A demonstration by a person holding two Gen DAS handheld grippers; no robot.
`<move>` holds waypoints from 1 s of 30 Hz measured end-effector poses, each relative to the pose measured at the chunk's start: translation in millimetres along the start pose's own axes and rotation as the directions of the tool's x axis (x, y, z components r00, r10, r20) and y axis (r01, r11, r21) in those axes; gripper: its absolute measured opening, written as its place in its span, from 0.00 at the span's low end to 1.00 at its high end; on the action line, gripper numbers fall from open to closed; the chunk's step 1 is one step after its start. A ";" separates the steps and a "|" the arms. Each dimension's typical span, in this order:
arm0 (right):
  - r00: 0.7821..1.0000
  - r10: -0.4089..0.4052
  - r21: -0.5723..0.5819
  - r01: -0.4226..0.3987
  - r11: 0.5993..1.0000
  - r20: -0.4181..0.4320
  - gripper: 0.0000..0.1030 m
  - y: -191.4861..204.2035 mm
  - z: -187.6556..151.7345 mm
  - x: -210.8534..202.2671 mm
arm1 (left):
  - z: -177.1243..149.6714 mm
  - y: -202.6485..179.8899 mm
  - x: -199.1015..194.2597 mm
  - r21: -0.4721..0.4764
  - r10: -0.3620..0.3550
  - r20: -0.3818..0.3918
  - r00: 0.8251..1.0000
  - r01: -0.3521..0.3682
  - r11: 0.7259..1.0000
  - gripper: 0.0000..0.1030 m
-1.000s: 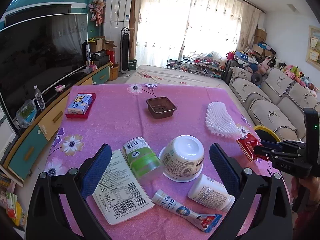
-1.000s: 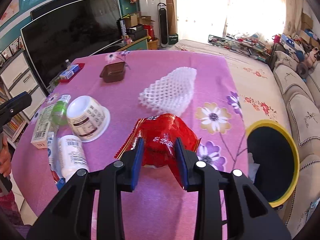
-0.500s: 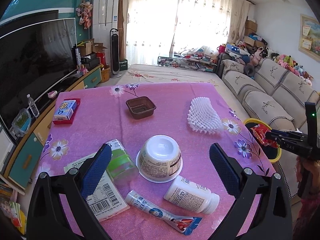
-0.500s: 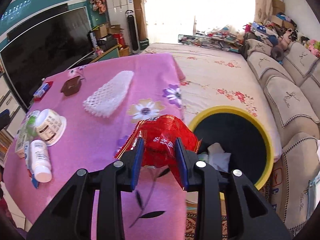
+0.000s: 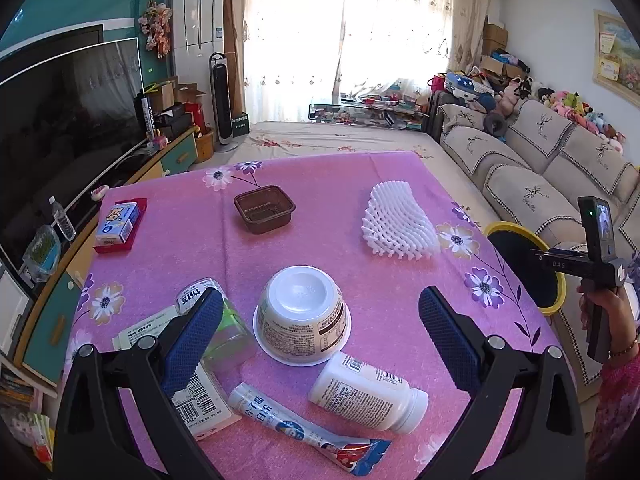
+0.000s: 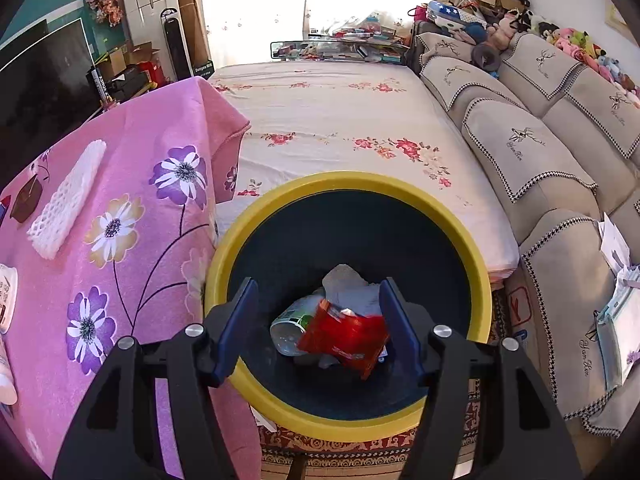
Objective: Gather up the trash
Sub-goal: 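Carry the red snack bag over the yellow bin and open the right gripper, then grasp the upturned white bowl with the left gripper and lift it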
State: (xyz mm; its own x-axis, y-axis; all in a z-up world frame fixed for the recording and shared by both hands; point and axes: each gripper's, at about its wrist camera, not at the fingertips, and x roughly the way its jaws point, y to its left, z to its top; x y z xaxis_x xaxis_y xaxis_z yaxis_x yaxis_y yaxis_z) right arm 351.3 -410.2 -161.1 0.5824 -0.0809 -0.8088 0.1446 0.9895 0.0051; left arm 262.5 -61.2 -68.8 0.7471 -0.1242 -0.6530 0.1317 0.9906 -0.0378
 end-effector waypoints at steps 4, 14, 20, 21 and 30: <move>0.999 0.021 0.004 -0.021 1.000 0.028 0.63 1.0 -6.5 -11.2 | -0.4 -1.9 10.3 0.006 0.006 -0.024 1.000 -0.006 1.000 0.94; 0.995 0.091 -0.028 -0.090 0.996 0.043 0.65 21.2 -22.3 -30.7 | 2.9 1.4 57.5 0.027 0.020 -0.123 0.992 -0.017 0.999 0.94; 0.993 0.110 -0.039 -0.108 0.993 0.048 0.65 27.2 -23.5 -34.6 | 11.8 7.0 89.6 0.038 0.027 -0.189 0.982 -0.020 0.999 0.94; 0.993 0.113 -0.041 -0.111 0.993 0.046 0.65 28.9 -23.8 -34.8 | 12.5 6.6 93.6 0.045 0.031 -0.195 0.980 -0.023 0.999 0.94; 0.990 0.135 -0.045 -0.134 0.990 0.035 0.65 34.4 -24.4 -32.4 | 9.8 2.3 125.3 0.074 0.019 -0.270 0.963 0.001 0.997 0.87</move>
State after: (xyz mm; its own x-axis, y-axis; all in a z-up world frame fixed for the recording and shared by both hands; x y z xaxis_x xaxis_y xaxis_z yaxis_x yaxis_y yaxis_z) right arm 317.9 -370.7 -149.1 0.6245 0.0494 -0.7795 0.0294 0.9958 0.0866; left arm 362.8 -75.1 -143.3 0.5454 -0.0854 -0.8338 0.1808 0.9834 0.0175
